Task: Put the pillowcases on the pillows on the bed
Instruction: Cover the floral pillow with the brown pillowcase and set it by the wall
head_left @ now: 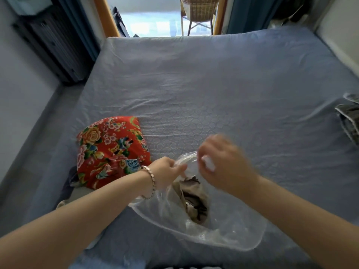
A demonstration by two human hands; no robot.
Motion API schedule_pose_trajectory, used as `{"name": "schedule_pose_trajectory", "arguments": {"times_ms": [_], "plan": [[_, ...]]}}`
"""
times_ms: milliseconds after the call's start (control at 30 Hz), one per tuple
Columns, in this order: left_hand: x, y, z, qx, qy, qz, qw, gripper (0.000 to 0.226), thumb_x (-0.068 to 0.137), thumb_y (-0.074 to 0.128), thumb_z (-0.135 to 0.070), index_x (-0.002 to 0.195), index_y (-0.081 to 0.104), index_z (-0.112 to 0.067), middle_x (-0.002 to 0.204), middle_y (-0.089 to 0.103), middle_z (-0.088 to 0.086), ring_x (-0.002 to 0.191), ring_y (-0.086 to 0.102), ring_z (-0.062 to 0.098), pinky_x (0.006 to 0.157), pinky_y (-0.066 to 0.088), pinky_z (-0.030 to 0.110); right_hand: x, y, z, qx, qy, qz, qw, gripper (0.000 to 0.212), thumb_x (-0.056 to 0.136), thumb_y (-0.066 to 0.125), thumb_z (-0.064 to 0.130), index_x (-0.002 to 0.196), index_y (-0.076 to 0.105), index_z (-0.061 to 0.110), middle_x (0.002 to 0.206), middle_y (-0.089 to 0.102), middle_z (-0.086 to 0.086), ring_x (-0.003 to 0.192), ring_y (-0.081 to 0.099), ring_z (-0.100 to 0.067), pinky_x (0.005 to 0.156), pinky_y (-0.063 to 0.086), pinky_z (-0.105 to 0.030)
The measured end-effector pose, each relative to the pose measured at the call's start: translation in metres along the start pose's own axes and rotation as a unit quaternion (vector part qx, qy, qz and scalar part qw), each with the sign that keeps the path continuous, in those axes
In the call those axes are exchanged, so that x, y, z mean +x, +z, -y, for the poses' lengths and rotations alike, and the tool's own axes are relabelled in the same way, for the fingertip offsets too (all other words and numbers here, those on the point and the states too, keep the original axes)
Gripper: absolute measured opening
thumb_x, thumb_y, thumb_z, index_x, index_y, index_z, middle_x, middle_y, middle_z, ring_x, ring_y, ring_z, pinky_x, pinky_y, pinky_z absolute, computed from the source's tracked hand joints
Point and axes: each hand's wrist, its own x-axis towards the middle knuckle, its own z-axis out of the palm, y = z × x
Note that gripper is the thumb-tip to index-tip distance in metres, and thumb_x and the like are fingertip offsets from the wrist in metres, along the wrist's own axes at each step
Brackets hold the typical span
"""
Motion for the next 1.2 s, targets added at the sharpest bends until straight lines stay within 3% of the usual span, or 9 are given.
{"name": "schedule_pose_trajectory", "arguments": {"times_ms": [167,267,433,567,667,833,967,1067,1200], "plan": [[-0.01,0.004,-0.02,-0.172,-0.009,0.013,0.985,0.034,0.097,0.039,-0.036,0.109,0.066,-0.02,0.04,0.043,-0.01,0.03,0.036,0.001,0.039,0.032,0.015,-0.008,0.052,-0.002,0.0,0.24,0.543,0.805,0.058,0.082,0.059,0.051,0.123,0.054,0.011,0.116,0.06,-0.008,0.102,0.056,-0.025,0.085,0.046,-0.031],[-0.014,0.008,-0.028,-0.18,0.031,0.015,0.983,0.038,0.098,0.031,-0.042,0.12,0.059,-0.031,0.066,0.048,-0.003,0.055,0.045,0.007,0.052,0.038,0.018,-0.022,0.108,-0.014,0.005,0.375,0.526,0.764,0.089,0.078,0.056,0.059,0.144,0.026,0.008,0.144,0.033,-0.018,0.132,0.034,-0.036,0.108,0.032,-0.044],[-0.001,0.01,-0.009,-0.191,-0.017,-0.062,0.98,0.036,0.099,0.032,-0.04,0.126,0.052,-0.025,0.082,0.058,-0.001,0.064,0.05,0.007,0.044,0.04,0.01,-0.015,0.123,-0.012,0.072,0.382,0.408,0.826,0.03,0.092,0.045,0.036,0.113,0.059,0.019,0.123,0.059,-0.008,0.113,0.054,-0.029,0.091,0.043,-0.031],[0.028,0.017,0.018,-0.147,-0.072,-0.088,0.983,0.04,0.102,0.028,-0.029,0.137,0.042,-0.016,0.138,0.047,0.007,0.122,0.045,0.02,0.082,0.033,0.016,0.001,0.084,-0.002,0.083,0.327,0.322,0.885,0.023,0.093,0.044,0.02,0.109,0.059,0.012,0.112,0.065,-0.011,0.104,0.058,-0.029,0.083,0.043,-0.031],[0.048,0.021,0.032,-0.183,-0.117,-0.085,0.972,0.04,0.101,0.032,-0.029,0.137,0.041,-0.013,0.138,0.045,0.008,0.125,0.044,0.026,0.095,0.035,0.024,0.023,0.04,-0.003,0.175,0.369,0.153,0.9,0.02,0.095,0.041,0.02,0.106,0.057,0.014,0.1,0.064,-0.005,0.097,0.057,-0.025,0.087,0.044,-0.033],[0.073,0.022,0.041,-0.269,-0.196,-0.037,0.942,0.028,0.1,0.033,-0.013,0.122,0.047,-0.002,0.081,0.051,0.009,0.081,0.053,0.027,0.065,0.048,0.032,0.07,-0.043,-0.021,0.574,0.457,-0.078,0.675,0.034,0.09,0.049,0.031,0.07,0.072,0.019,0.074,0.068,0.0,0.076,0.065,-0.016,0.083,0.051,-0.037],[0.091,0.001,0.024,-0.41,-0.191,-0.098,0.887,0.037,0.099,0.035,-0.012,0.135,0.04,-0.003,0.105,0.056,0.011,0.071,0.054,0.024,0.053,0.049,0.025,0.079,-0.076,-0.057,0.17,0.421,0.252,0.855,0.04,0.063,0.075,0.057,0.087,0.065,0.026,0.083,0.065,0.008,0.077,0.061,-0.009,0.067,0.048,-0.022],[0.104,-0.017,0.0,-0.457,-0.145,-0.149,0.865,0.036,0.097,0.033,-0.001,0.129,0.044,-0.014,0.095,0.059,0.013,0.054,0.056,0.017,0.045,0.045,0.023,0.064,-0.068,-0.074,-0.141,0.384,0.534,0.74,0.039,0.067,0.076,0.051,0.083,0.06,0.019,0.087,0.06,0.002,0.081,0.058,-0.019,0.071,0.047,-0.026],[0.123,-0.045,-0.024,-0.52,-0.101,-0.212,0.821,0.029,0.097,0.03,0.0,0.106,0.051,-0.017,0.061,0.051,0.008,0.029,0.046,0.007,0.047,0.038,0.026,0.054,-0.054,-0.096,0.042,0.445,0.414,0.793,0.015,0.077,0.069,0.025,0.076,0.057,0.017,0.08,0.063,-0.004,0.077,0.062,-0.02,0.066,0.049,-0.025]]}}
